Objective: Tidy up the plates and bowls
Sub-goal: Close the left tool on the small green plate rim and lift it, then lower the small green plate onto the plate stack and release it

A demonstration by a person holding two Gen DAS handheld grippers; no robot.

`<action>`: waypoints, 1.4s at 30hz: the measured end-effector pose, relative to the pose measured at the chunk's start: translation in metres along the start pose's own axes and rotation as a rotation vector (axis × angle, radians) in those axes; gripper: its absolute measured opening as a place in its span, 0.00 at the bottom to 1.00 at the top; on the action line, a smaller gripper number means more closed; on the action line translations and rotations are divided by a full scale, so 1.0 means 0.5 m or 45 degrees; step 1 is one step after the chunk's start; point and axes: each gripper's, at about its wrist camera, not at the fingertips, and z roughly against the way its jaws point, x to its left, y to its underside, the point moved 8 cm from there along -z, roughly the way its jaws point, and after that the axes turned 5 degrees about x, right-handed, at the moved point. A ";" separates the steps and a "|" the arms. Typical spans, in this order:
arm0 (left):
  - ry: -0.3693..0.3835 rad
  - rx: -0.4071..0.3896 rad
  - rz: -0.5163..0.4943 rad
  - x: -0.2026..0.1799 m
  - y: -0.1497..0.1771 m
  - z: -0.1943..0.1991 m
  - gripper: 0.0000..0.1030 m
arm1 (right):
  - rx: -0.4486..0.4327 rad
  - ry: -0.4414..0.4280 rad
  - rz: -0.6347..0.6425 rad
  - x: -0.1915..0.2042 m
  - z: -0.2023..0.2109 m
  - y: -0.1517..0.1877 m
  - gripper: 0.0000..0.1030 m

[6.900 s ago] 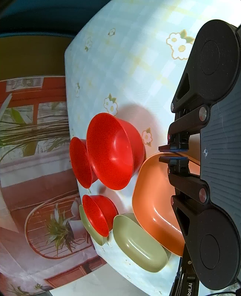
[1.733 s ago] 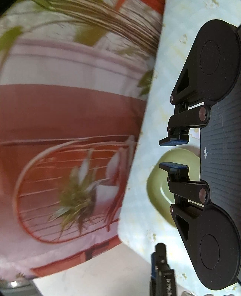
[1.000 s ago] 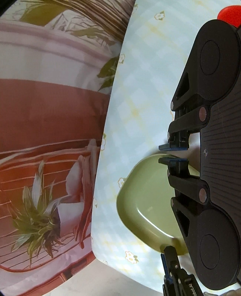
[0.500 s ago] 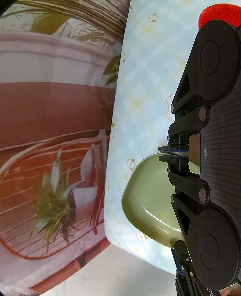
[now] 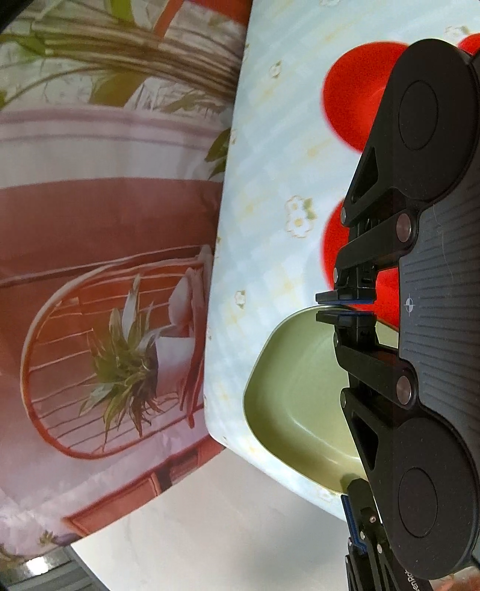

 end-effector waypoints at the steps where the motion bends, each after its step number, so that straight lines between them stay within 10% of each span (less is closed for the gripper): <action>1: 0.005 0.004 -0.001 -0.006 0.010 0.005 0.10 | 0.000 -0.001 0.001 -0.002 0.009 0.012 0.03; 17: 0.070 0.105 -0.013 -0.062 0.151 0.026 0.10 | 0.026 0.023 -0.031 -0.049 0.074 0.182 0.03; 42: 0.060 0.169 -0.024 -0.058 0.201 -0.001 0.11 | 0.044 0.132 0.077 -0.048 0.042 0.238 0.03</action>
